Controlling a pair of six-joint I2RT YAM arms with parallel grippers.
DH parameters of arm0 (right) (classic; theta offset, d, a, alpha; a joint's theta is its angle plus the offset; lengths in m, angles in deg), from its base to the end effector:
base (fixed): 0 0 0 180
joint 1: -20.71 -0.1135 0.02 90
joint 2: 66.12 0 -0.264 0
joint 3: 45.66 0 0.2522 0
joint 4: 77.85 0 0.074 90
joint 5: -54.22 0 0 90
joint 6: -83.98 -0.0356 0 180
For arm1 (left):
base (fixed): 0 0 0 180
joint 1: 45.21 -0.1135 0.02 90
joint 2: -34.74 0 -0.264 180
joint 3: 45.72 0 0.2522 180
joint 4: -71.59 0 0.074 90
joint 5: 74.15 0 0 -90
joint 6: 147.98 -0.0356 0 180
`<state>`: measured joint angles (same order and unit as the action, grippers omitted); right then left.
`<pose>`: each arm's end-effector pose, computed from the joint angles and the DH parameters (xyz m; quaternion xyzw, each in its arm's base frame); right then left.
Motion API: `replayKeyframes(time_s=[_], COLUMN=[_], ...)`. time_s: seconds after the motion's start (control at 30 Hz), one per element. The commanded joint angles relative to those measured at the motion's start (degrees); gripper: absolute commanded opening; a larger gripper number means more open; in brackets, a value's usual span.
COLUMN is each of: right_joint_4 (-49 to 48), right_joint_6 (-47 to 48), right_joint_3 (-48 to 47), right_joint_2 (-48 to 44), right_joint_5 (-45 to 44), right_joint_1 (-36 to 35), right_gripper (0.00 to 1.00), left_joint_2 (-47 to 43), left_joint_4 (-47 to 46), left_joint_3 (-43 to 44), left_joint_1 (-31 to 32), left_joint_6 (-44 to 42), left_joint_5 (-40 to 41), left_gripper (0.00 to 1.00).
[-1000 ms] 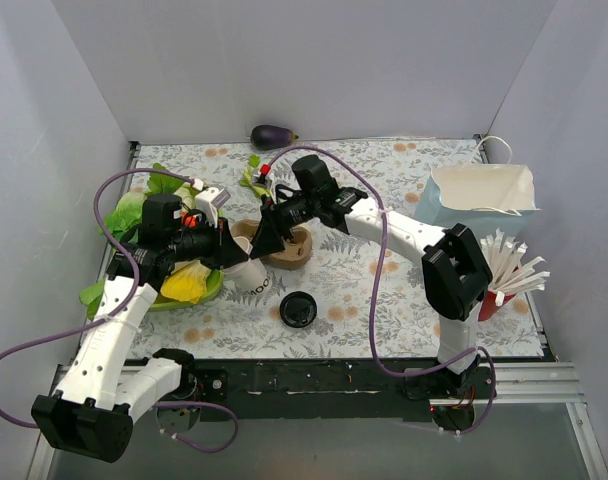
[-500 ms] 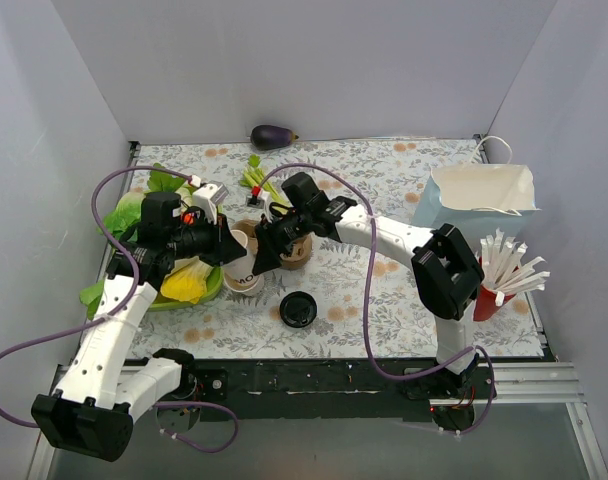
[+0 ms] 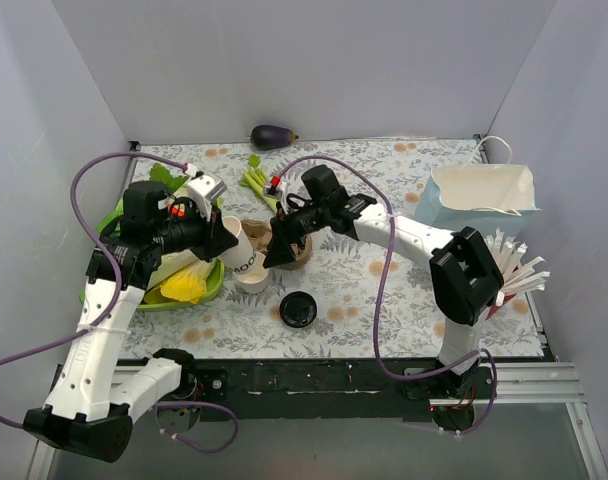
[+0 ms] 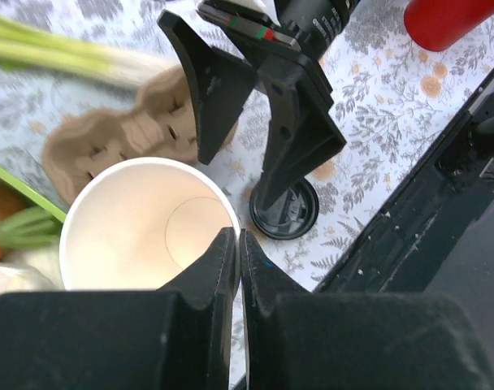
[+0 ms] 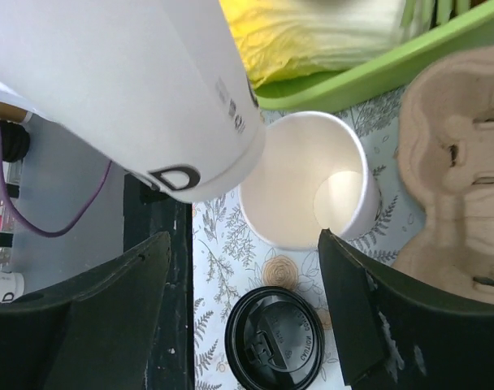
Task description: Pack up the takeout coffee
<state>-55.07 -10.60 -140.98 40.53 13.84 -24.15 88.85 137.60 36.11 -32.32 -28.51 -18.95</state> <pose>0.2809 0.3178 0.2625 -0.4607 0.6851 0.5146 0.2314 0.1607 -0.0576 0.3807 0.0052 0.8686 -0.4013 0.2908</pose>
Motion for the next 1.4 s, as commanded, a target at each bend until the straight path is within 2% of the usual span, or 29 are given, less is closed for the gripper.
replayKeyframes(time_s=[0.0,0.27,0.4,0.57,0.77,0.83,0.97,1.17,1.37], right_joint_4=[0.28,11.1,13.92,14.89,10.42,9.18,9.35,7.51,7.6], right_joint_6=[2.28,10.46,10.91,11.78,13.02,12.84,14.51,15.04,14.33], right_joint_3=[-4.21,-5.89,-7.72,-11.51,-8.37,-7.3,-4.76,0.69,4.39], right_joint_2=[-6.27,-15.85,-20.07,-25.78,-35.36,-37.56,-39.41,-42.66,-44.69], right_joint_5=[0.3,-22.54,-23.61,-20.44,-27.38,-30.97,-32.58,-32.66,-33.1], right_joint_1=[2.93,13.03,22.59,29.29,30.1,30.09,30.09,30.01,30.1], right_gripper=[0.82,0.83,0.83,0.83,0.84,0.85,0.85,0.85,0.85], left_joint_2=[2.75,14.17,20.5,30.78,38.95,40.2,44.49,48.28,48.9], left_joint_4=[0.22,-1.79,-4.34,-7.5,-11.72,-13.3,-17.44,-22.7,-25.44], left_joint_3=[8.81,20.43,24.38,28.25,26.24,23.96,22.28,20.17,16.92], left_joint_1=[0.21,1.52,7.05,19.16,28.31,30.17,35.35,37.04,38.18], left_joint_6=[-5.12,-6.71,-7.5,-8.91,-9.34,-9.44,-7.68,-4.96,-3.02], left_joint_5=[-0.08,-5.88,-4.49,2.45,10.19,11.25,14.85,20.3,19.51], left_gripper=[0.0,0.0,0.0,0.0,0.0,0.0,0.0,0.0,0.0])
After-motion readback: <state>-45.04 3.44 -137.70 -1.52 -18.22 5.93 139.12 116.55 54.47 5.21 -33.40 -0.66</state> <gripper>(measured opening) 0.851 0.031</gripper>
